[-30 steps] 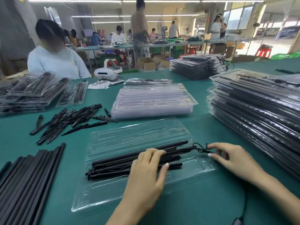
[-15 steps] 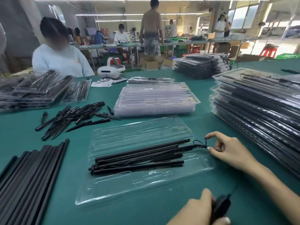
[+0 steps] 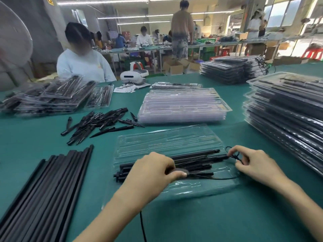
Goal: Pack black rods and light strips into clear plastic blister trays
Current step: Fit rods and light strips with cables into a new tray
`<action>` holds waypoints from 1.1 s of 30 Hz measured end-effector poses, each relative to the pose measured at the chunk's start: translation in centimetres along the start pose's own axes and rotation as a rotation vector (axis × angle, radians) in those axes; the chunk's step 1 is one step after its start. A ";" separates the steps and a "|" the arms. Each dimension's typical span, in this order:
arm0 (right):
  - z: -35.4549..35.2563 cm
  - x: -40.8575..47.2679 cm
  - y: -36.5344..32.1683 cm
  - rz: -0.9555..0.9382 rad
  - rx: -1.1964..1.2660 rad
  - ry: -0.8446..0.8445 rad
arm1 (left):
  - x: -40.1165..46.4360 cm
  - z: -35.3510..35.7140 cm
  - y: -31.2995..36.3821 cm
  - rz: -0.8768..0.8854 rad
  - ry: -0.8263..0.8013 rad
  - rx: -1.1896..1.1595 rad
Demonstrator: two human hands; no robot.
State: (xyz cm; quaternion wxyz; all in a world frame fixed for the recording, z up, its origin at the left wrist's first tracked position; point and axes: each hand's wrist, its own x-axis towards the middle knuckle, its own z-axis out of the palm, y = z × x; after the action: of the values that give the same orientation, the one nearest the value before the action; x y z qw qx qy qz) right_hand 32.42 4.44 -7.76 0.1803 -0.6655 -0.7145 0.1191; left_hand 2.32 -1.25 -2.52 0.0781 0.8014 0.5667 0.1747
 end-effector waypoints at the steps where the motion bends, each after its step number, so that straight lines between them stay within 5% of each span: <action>1: 0.0 -0.1 0.1 -0.015 -0.003 -0.002 | -0.3 0.9 -0.2 0.015 -0.009 0.033; 5: -0.2 -0.3 0.7 -0.087 0.010 -0.010 | -0.9 3.4 -1.1 0.013 -0.077 -0.174; 12: -0.2 -0.7 0.8 -0.098 0.046 -0.011 | -1.3 5.9 -1.0 0.162 0.036 0.099; 15: -0.1 -1.2 0.4 -0.134 -0.059 0.100 | -1.2 6.5 -1.5 0.135 0.031 -0.034; 19: 0.5 -1.8 -1.8 -0.415 -0.070 0.289 | -1.0 6.8 -1.6 0.085 0.068 -0.238; 23: 2.6 -2.5 -5.9 -0.712 0.030 0.010 | -0.7 7.2 -2.0 0.054 0.053 -0.237; 26: 4.1 -1.9 -7.3 -0.727 0.056 -0.143 | -0.7 7.3 -2.0 0.055 0.063 -0.236; 33: 4.8 -1.7 -8.0 -0.664 0.287 -0.151 | -1.2 6.6 -2.4 0.119 0.042 -0.357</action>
State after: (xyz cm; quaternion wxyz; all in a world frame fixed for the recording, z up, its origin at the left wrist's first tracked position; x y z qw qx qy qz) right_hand 23.25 2.39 -8.99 0.2475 -0.3548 -0.8787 0.2018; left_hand 2.28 -1.02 -9.58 0.1968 0.8029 0.4800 0.2936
